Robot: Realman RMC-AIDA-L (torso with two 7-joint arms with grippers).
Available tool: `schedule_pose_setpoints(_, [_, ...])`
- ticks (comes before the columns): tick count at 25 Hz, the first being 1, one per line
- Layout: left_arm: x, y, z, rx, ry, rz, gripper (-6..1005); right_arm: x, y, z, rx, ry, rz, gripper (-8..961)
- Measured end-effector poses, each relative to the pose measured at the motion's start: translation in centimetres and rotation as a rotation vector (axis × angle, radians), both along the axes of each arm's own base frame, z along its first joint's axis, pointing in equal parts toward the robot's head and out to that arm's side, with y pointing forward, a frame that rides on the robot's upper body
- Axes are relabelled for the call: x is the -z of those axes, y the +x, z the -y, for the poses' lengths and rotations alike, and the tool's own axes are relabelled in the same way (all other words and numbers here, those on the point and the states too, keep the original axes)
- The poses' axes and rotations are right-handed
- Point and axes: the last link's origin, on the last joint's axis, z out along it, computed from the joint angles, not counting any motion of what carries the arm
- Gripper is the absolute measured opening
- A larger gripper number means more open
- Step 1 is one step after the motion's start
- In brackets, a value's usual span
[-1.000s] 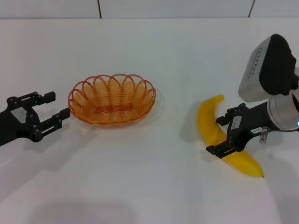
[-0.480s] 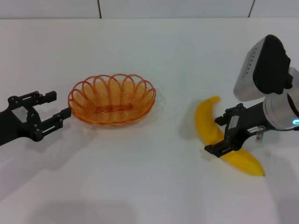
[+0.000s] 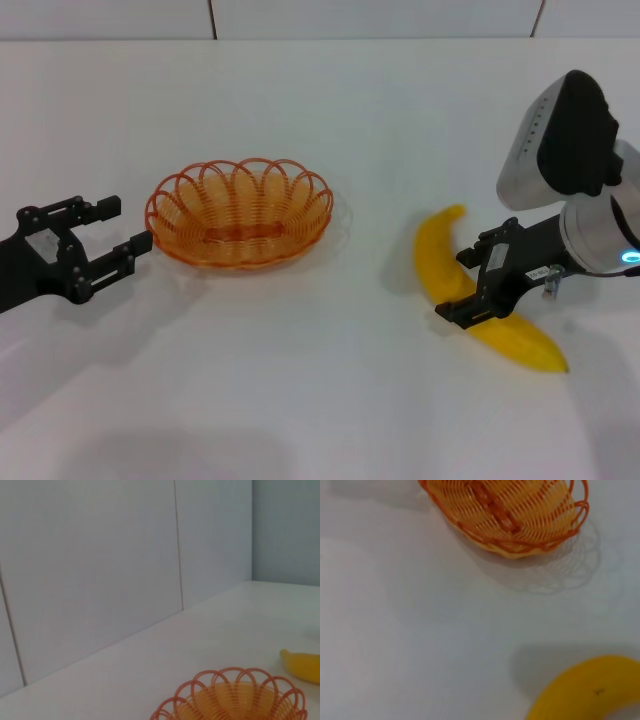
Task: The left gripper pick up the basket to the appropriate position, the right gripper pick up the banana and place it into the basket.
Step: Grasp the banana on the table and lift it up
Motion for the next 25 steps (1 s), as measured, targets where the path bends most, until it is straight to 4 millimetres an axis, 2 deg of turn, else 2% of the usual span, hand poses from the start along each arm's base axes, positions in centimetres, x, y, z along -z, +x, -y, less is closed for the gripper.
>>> schedule_pose_setpoints(2, [0.0, 0.0, 0.0, -0.001, 0.001, 0.0, 571, -0.1, 0.0, -0.1, 0.002, 0.004, -0.005, 875])
schedule_pose_setpoints(10, [0.0, 0.0, 0.0, -0.002, 0.001, 0.001, 571, -0.5, -0.5, -0.3, -0.011, 0.025, -0.018, 668])
schedule_pose_setpoints(15, [0.0, -0.2, 0.2, -0.007, 0.003, 0.002, 571, -1.0, -1.5, -0.3, -0.047, 0.049, -0.04, 448])
schedule_pose_setpoints(25, [0.0, -0.2, 0.2, -0.008, 0.003, 0.002, 571, -1.3, -4.1, -0.7, -0.178, 0.072, -0.15, 446])
